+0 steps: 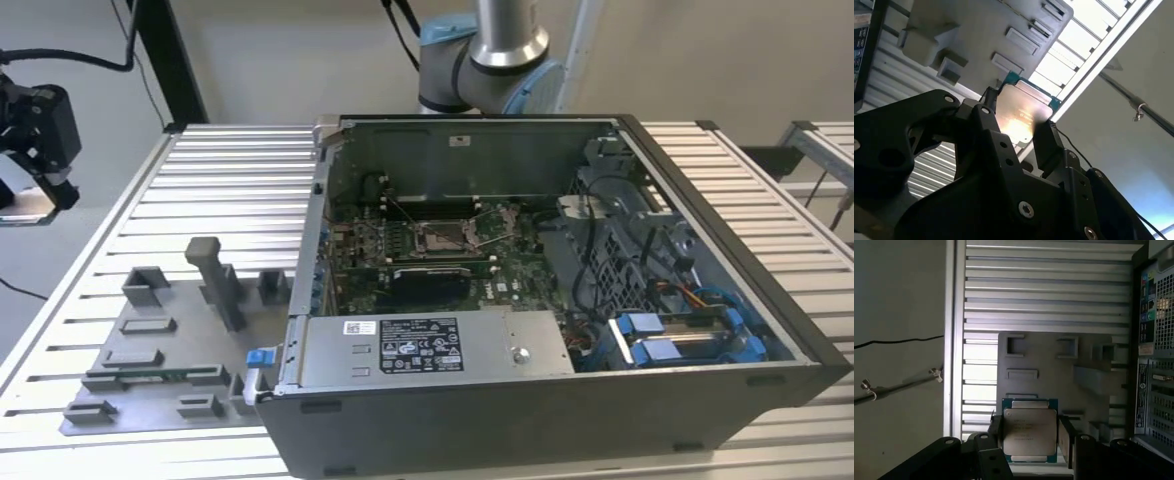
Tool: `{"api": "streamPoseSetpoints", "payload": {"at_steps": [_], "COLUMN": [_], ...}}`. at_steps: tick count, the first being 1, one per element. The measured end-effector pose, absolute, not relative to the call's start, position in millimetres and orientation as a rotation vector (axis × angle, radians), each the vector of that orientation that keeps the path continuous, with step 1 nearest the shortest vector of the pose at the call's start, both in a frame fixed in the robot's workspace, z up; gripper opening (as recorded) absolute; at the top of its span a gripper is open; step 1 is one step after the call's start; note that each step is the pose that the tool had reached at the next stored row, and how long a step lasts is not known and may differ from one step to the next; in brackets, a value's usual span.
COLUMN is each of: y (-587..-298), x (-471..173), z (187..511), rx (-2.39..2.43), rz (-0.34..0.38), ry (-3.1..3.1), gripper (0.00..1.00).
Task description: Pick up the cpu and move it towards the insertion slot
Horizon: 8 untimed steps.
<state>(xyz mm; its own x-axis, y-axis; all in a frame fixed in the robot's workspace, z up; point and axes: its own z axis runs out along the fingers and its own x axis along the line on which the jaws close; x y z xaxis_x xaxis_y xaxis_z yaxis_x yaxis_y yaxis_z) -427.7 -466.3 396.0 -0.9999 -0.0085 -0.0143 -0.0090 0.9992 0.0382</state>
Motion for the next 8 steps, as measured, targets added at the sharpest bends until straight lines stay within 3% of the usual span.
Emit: {"api": "streamPoseSetpoints", "payload": {"at_steps": [8], "y": [-466.2], "x": [-427.1], "z": [399.5], "rx": [-0.014], "rz": [0.060], "ry": [3.127], "gripper": [0.00]}}
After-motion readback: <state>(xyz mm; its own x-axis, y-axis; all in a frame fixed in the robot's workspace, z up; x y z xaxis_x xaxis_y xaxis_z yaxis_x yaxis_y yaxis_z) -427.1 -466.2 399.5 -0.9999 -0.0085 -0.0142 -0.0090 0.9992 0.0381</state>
